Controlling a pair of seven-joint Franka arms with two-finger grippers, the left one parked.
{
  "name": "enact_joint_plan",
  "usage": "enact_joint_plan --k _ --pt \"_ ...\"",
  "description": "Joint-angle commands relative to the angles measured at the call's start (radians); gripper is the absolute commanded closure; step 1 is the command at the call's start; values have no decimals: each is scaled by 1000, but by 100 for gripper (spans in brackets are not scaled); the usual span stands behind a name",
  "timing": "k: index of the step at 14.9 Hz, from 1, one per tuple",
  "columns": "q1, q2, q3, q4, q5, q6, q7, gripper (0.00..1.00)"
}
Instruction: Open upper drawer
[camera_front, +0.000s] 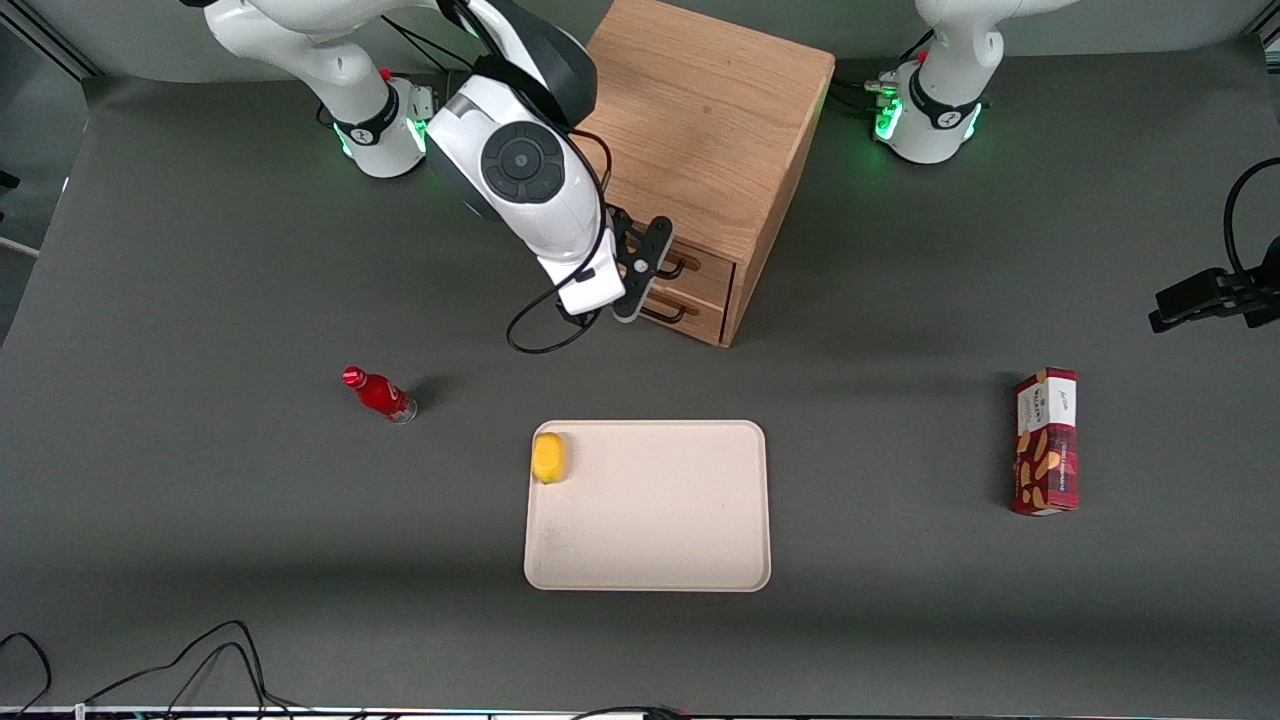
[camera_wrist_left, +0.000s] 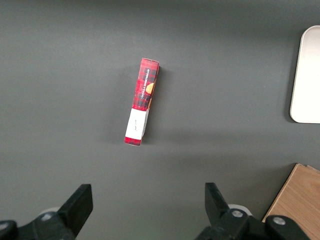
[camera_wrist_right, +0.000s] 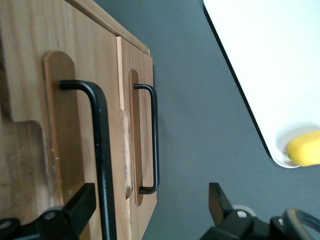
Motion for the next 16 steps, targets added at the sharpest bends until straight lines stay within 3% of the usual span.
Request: enact_joint_plan --k 1,16 --pt "6 0 1 -17 -15 21 -11 0" --pt "-22 70 -15 4 -14 49 -13 0"
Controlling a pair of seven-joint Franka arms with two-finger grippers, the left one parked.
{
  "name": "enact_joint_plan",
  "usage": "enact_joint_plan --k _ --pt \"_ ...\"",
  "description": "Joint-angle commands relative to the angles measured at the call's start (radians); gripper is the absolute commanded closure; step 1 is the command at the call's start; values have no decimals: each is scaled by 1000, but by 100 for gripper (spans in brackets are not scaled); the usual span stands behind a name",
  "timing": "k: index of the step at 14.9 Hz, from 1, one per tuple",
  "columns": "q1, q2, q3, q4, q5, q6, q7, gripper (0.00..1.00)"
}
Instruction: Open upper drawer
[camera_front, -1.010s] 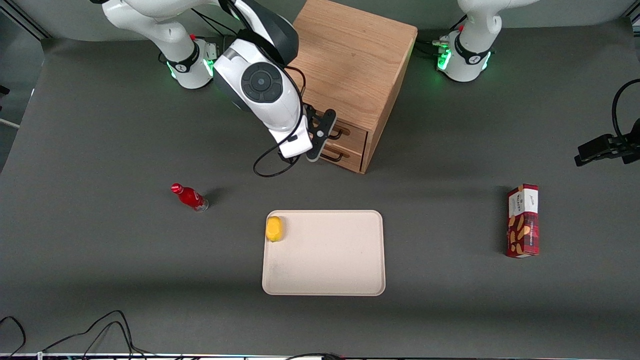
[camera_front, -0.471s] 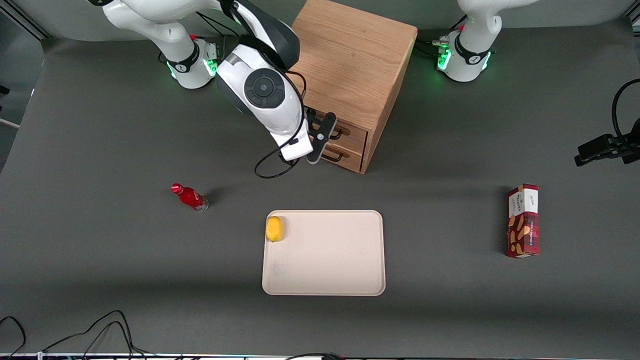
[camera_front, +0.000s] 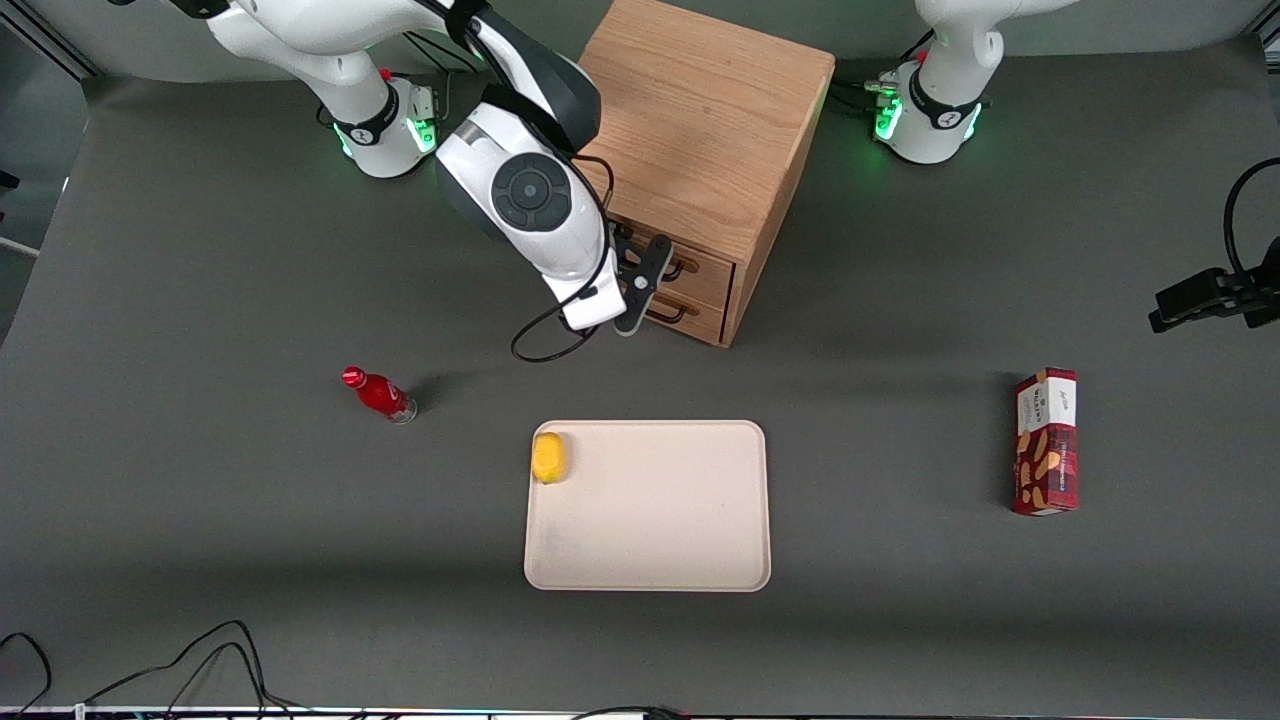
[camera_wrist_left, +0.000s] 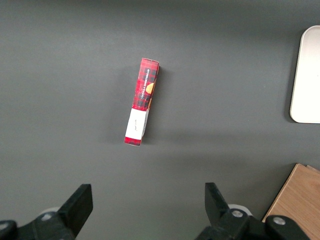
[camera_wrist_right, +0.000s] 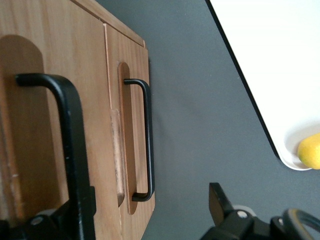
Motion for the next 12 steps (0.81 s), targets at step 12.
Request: enact_joint_plan --k 12 --pt "-56 83 -12 96 -7 16 -11 0"
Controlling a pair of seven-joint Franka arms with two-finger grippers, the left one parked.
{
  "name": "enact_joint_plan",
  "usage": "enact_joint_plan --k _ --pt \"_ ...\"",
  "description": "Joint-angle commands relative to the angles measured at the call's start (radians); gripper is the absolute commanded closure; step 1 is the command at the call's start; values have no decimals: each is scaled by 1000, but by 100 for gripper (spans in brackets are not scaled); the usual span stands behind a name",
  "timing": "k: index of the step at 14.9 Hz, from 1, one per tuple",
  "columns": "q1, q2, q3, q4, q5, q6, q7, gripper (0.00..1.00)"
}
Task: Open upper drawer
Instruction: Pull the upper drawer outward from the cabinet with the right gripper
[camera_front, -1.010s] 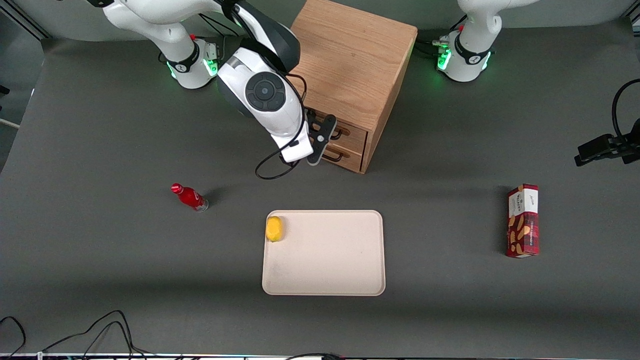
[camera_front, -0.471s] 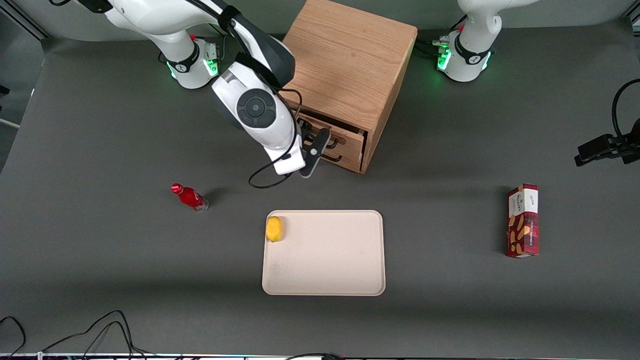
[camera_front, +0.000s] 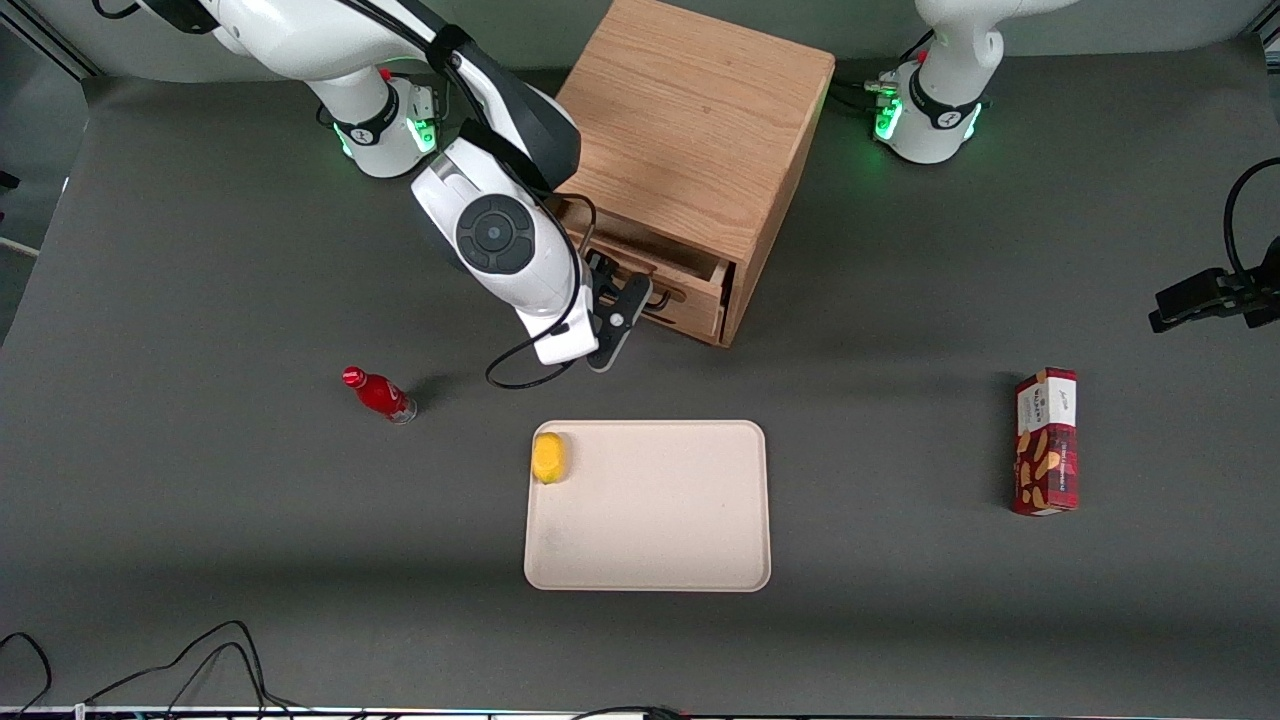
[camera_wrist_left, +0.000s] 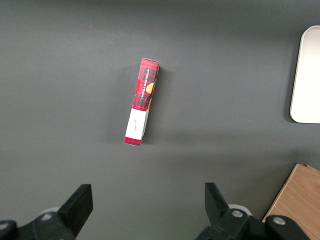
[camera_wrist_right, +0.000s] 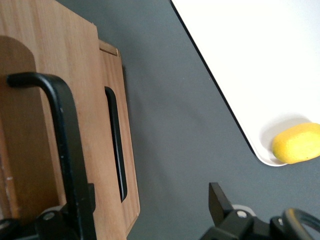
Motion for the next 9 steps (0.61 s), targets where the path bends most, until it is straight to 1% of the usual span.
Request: enact_joint_plan --k 1,9 --pt "-14 58 2 61 -8 2 -11 0" --pt "-51 69 0 76 -10 2 -37 0"
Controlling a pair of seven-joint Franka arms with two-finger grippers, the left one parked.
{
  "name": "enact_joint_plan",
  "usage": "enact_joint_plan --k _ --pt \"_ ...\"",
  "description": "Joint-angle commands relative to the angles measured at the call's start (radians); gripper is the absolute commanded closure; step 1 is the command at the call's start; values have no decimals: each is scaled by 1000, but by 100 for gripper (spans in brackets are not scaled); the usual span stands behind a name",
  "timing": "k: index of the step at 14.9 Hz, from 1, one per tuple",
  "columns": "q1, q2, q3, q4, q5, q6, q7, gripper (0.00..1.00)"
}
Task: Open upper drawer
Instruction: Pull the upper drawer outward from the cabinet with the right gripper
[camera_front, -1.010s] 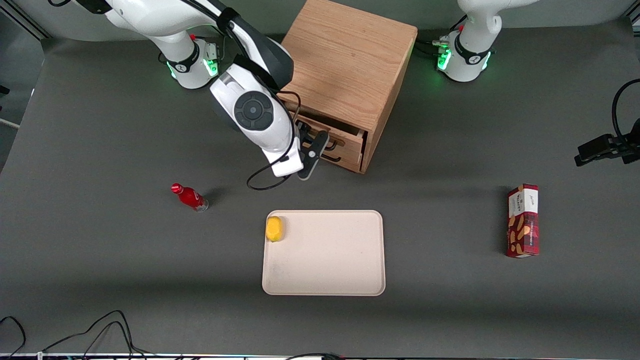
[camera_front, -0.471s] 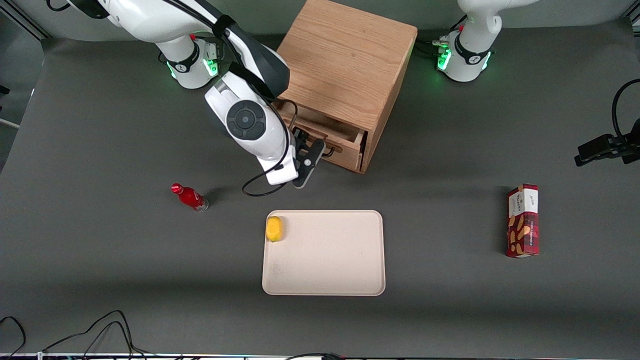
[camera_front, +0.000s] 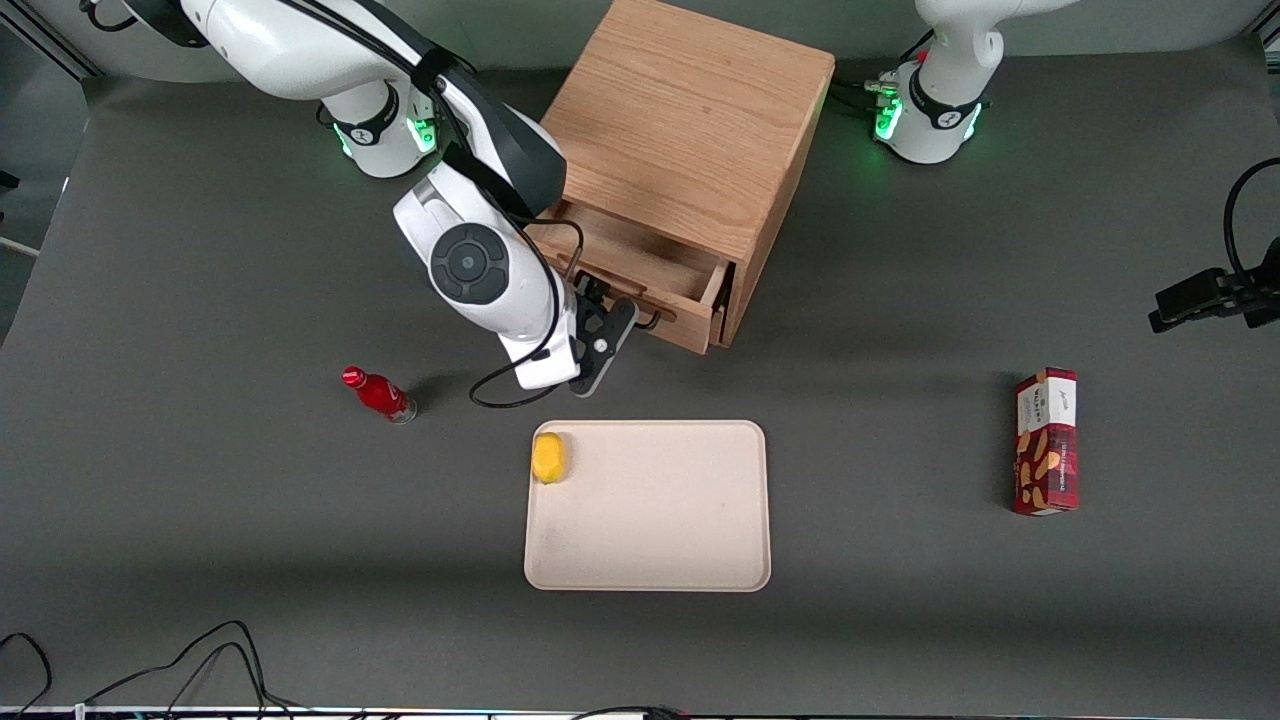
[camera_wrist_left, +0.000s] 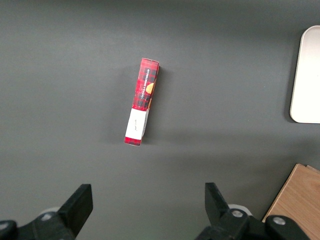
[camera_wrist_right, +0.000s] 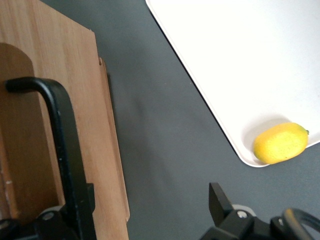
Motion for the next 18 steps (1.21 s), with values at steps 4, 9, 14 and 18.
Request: enact_joint_plan --k 4,9,14,18 --pt "-27 51 0 55 -13 2 -44 0" --pt "-27 59 -25 69 -30 2 -46 0" --pt "-27 86 -49 104 -30 2 -44 0" --pt "-25 98 -59 118 -33 2 -44 0"
